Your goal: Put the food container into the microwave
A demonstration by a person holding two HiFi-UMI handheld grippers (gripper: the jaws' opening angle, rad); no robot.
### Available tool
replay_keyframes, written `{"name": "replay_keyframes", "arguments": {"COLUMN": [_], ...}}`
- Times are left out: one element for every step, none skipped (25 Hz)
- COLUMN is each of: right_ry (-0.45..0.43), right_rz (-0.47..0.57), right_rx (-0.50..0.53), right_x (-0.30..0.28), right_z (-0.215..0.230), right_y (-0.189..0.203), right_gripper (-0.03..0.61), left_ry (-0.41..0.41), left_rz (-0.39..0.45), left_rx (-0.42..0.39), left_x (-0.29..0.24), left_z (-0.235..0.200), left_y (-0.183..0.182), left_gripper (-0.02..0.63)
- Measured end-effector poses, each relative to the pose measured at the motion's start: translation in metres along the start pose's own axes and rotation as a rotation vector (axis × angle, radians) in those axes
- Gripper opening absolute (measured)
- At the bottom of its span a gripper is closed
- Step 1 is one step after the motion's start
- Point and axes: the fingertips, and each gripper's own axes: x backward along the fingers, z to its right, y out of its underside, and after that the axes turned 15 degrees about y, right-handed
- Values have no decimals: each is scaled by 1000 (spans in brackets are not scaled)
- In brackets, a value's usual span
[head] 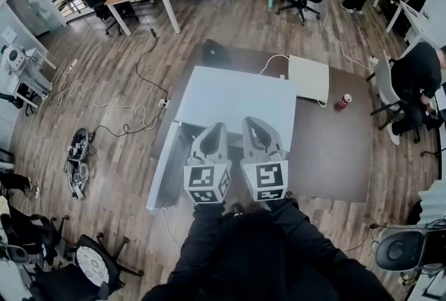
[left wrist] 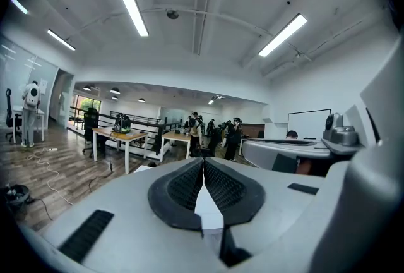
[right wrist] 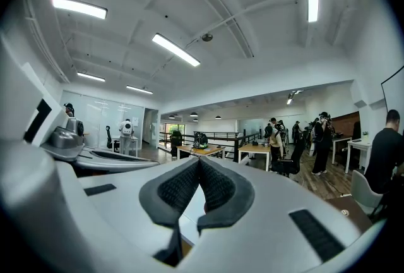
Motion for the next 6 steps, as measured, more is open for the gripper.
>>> {"name": "replay_keyframes", "arguments": {"right_ry": [-1,-2,-3,-3,-2,-2], "right_rz": [-1,-2,-3,-3,-3,-4], "right_rx": [0,0,0,0,0,0], "right_x": [0,0,0,0,0,0], "right_z": [0,0,0,0,0,0], "right_y": [0,1,1,1,1,1], "right_gripper": [23,24,25,24,23,25], "left_ry": [0,0,0,0,0,0], "left_rz": [-2,-4,-6,-7,-9,-10], "left_rx": [2,3,5,6,7,8], "left_x": [0,0,0,0,0,1], "left_z": [0,0,0,0,0,1], "left_y": [1,2,3,4,4,5], "left_gripper": [35,35,35,35,35,35]}}
